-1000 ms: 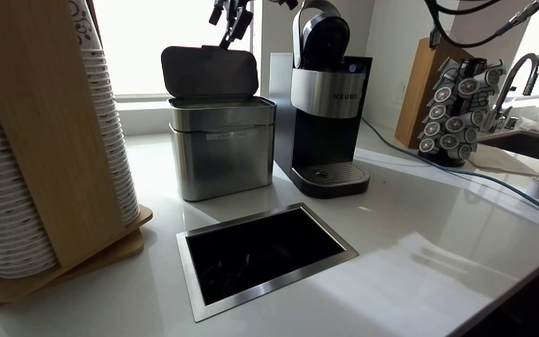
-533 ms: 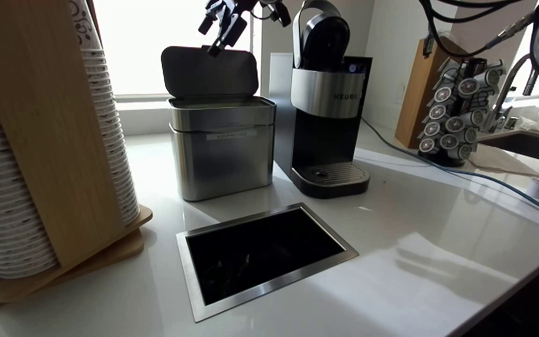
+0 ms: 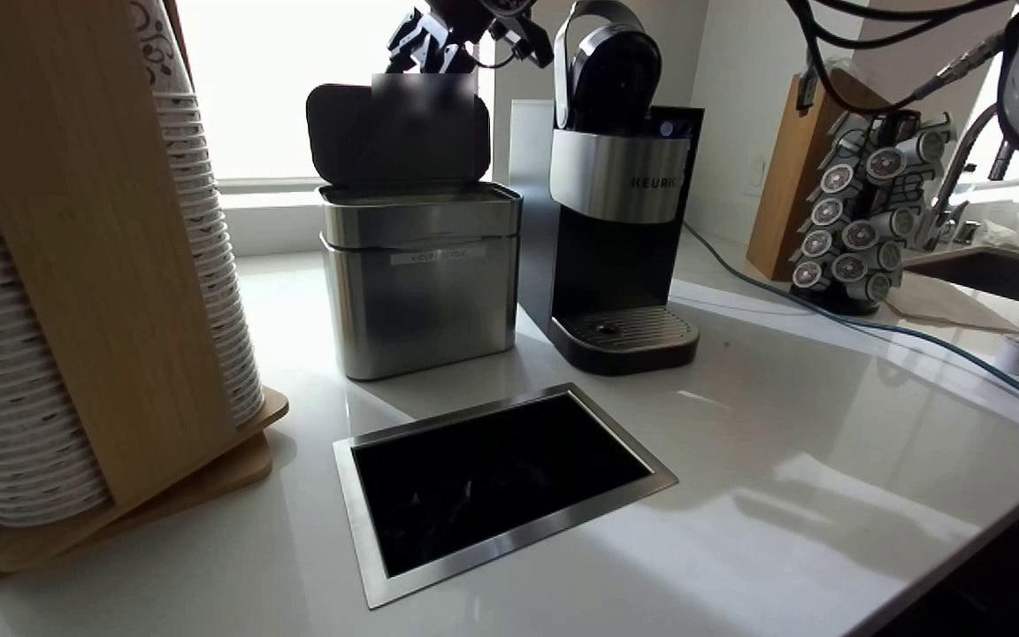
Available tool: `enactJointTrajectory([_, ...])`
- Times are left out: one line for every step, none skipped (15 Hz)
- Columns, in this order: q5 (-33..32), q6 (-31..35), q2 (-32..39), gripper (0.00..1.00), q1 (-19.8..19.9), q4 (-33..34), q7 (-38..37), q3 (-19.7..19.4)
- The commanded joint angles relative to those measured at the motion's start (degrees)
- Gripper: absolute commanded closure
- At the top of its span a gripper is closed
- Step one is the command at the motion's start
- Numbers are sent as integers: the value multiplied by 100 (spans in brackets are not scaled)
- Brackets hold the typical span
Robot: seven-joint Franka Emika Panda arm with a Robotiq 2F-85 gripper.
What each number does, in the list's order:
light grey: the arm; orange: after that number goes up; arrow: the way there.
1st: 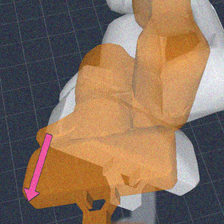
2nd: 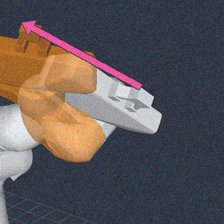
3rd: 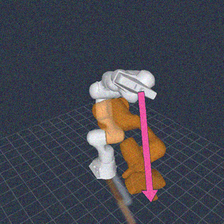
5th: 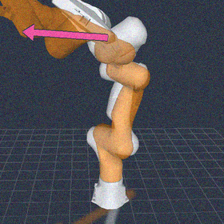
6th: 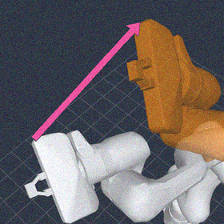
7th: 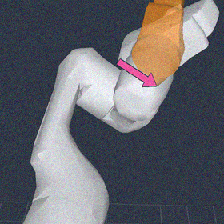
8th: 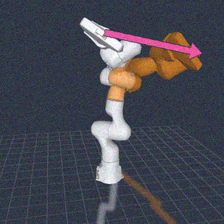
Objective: Remove the coffee pod from the coffeemaker and place it in the silver bin then close the bin.
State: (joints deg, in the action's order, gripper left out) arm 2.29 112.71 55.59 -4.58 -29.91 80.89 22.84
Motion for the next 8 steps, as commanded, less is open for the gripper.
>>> enactJointTrajectory([66, -593, 16, 0, 27, 194, 24, 73])
enactJointTrajectory([127, -726, -43, 0, 29, 215, 185, 173])
enactJointTrajectory([146, -896, -98, 0, 30, 207, 237, 234])
enactJointTrajectory([183, -1114, -154, 0, 41, 191, 294, 331])
enactJointTrajectory([496, -1568, 52, 0, -215, 758, 376, 6])
enactJointTrajectory([619, -1872, 42, 0, -235, 804, 422, 33])
enactJointTrajectory([787, -2003, -101, 0, -185, 566, 458, 38])
enactJointTrajectory([962, -2100, -209, 0, -159, 350, 482, 81])
